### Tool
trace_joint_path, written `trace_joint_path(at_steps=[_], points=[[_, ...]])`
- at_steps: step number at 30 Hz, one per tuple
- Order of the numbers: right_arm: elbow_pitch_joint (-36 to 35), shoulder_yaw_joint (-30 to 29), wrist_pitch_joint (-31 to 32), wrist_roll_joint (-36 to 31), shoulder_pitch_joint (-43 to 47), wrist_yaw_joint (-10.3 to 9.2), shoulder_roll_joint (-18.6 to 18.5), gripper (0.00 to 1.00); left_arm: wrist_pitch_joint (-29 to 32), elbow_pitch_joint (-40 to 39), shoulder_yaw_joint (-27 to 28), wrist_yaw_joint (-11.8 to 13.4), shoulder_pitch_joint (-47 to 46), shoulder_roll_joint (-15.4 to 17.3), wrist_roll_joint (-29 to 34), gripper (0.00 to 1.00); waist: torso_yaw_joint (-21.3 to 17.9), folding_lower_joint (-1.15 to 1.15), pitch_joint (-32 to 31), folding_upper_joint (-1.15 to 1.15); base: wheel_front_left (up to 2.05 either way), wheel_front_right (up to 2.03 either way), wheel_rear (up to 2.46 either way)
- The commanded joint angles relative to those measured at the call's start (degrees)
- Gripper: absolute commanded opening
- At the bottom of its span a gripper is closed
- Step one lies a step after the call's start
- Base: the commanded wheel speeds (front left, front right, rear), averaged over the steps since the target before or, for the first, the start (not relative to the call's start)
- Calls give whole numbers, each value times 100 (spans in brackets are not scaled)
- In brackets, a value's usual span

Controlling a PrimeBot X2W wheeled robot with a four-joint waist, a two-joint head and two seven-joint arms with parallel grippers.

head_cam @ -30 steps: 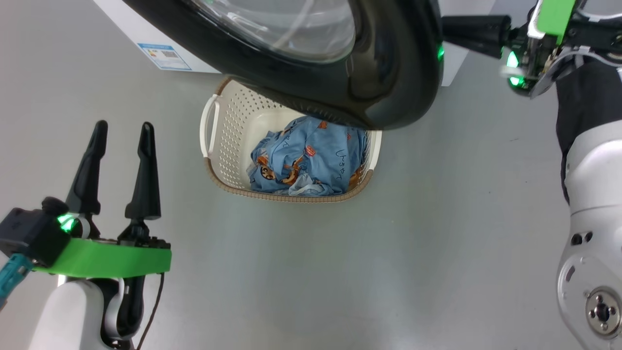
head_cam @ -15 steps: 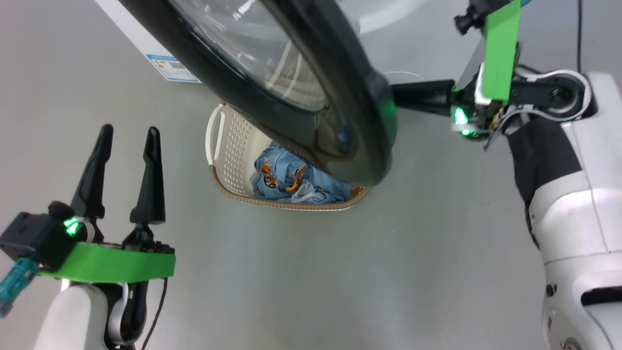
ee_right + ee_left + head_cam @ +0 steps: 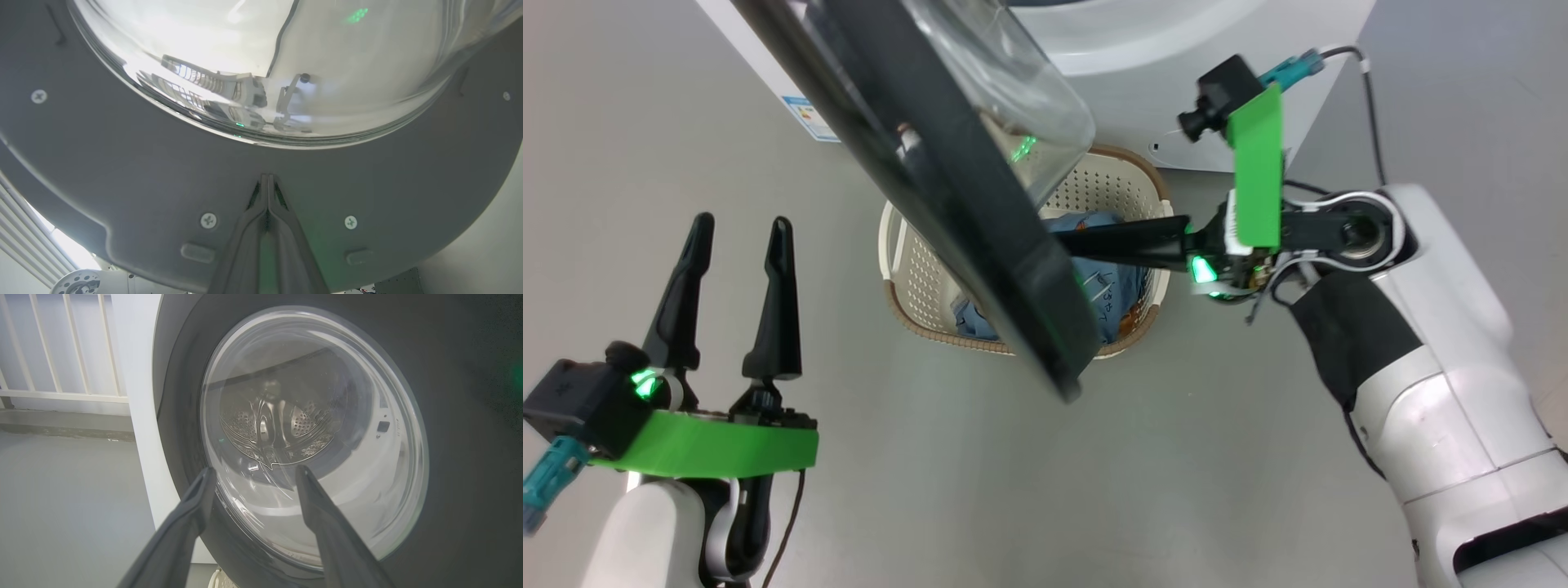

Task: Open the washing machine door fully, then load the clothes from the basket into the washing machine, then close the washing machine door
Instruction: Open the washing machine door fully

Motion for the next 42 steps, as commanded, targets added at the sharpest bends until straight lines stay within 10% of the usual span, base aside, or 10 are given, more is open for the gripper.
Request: trace_joint_path(at_steps=[1, 42], points=[[-183, 203, -89, 187, 110, 10, 206, 0, -35, -162, 203, -9, 11, 182, 48, 100, 17, 0, -10, 0, 0, 0, 0], [-68, 2553, -1358, 2018, 171, 10, 172, 0, -35, -102, 344, -9, 180, 122, 59, 100, 11, 0, -248, 0, 0, 0, 0]])
